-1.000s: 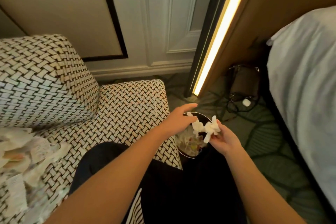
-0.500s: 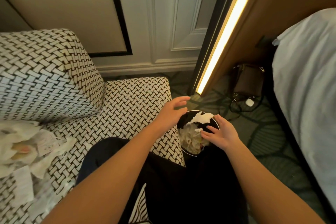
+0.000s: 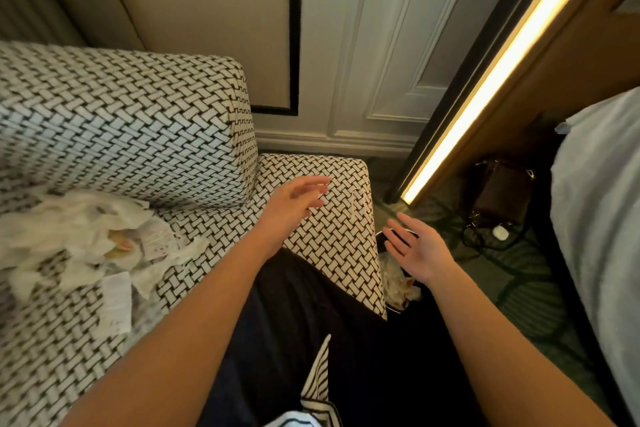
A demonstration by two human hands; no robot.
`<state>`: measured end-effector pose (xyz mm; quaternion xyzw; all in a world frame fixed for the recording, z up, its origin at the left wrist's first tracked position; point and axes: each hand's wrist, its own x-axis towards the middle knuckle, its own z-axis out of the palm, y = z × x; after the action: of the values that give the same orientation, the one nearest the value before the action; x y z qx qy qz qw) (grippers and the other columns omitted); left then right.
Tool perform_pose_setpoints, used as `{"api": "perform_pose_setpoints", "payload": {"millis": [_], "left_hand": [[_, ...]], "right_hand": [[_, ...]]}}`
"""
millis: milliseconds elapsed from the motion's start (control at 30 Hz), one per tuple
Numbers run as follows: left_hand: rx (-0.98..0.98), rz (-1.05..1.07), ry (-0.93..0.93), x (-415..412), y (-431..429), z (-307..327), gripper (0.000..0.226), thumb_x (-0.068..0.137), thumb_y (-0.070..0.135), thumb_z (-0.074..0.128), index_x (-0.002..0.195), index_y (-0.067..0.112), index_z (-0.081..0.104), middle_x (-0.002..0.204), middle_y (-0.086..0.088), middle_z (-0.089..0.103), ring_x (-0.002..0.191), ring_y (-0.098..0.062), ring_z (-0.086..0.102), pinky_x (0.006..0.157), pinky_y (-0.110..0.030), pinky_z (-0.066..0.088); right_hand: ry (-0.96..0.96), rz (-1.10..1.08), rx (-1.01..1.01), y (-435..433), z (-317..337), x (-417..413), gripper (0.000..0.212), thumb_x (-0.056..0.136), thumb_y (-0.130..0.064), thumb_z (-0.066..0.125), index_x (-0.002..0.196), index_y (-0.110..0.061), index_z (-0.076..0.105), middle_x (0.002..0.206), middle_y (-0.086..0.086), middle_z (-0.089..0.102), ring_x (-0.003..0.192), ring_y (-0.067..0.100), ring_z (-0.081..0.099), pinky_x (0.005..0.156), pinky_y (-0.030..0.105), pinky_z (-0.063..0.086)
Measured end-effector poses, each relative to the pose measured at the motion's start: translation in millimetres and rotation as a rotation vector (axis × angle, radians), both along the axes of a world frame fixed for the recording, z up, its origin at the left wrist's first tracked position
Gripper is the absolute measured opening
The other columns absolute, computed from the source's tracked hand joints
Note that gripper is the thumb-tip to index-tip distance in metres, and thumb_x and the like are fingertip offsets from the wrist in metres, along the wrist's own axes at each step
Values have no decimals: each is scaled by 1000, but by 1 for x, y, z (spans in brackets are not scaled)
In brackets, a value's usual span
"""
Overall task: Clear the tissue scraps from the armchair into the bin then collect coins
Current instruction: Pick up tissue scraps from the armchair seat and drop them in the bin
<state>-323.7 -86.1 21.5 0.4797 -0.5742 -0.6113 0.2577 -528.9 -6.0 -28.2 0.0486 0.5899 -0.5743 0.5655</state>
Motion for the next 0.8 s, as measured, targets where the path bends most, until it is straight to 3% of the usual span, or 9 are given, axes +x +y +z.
{"api": "perform_pose_setpoints", "payload": {"millis": [200,333,433,500,633,733,800], "left_hand": [[-7,208,23,85,-6,-2,29,95,9,48,108,29,65,108,9,67,100,-12,63,98,-37,46],[-2,313,18,137,-4,-10,29,95,9,48,104,31,65,108,7,67,101,-14,63,99,-40,45],[-3,425,13,175,-2,-18,30,96,9,47,101,32,65,107,7,68,101,-17,63,96,-39,47],[2,480,15,192,3,-20,32,95,6,46,97,32,65,104,8,68,100,-18,63,93,-36,49],[15,544,-5,227,18,-32,32,94,2,45,99,27,66,105,2,67,95,-19,64,85,-35,51],[28,580,-28,243,32,-41,29,93,2,46,103,22,65,106,-1,67,93,-20,64,80,-27,48],[30,600,-55,246,44,-46,27,94,2,47,104,19,65,106,-1,66,90,-18,63,77,-22,47]], "right_hand": [[202,294,-17,-38,21,75,21,89,-19,63,109,-16,61,108,3,67,102,18,64,89,32,50],[359,564,-57,-60,29,127,22,89,-24,64,109,-17,62,108,2,68,100,17,65,91,33,51],[599,828,-64,-74,32,167,17,91,-24,59,107,-21,64,110,-2,67,98,13,65,98,38,48],[780,1001,-106,-81,33,189,21,93,-24,55,112,-20,63,117,-6,62,95,8,63,98,34,46],[1277,1446,-160,-89,32,234,25,97,-23,47,114,-13,62,111,0,63,92,15,63,79,23,47],[1533,1716,6,-93,16,257,23,96,-25,45,104,-12,62,91,2,63,78,16,61,72,29,52],[1641,1841,164,-93,0,267,25,93,-28,47,108,-13,60,95,3,61,87,20,59,79,34,51]]}}
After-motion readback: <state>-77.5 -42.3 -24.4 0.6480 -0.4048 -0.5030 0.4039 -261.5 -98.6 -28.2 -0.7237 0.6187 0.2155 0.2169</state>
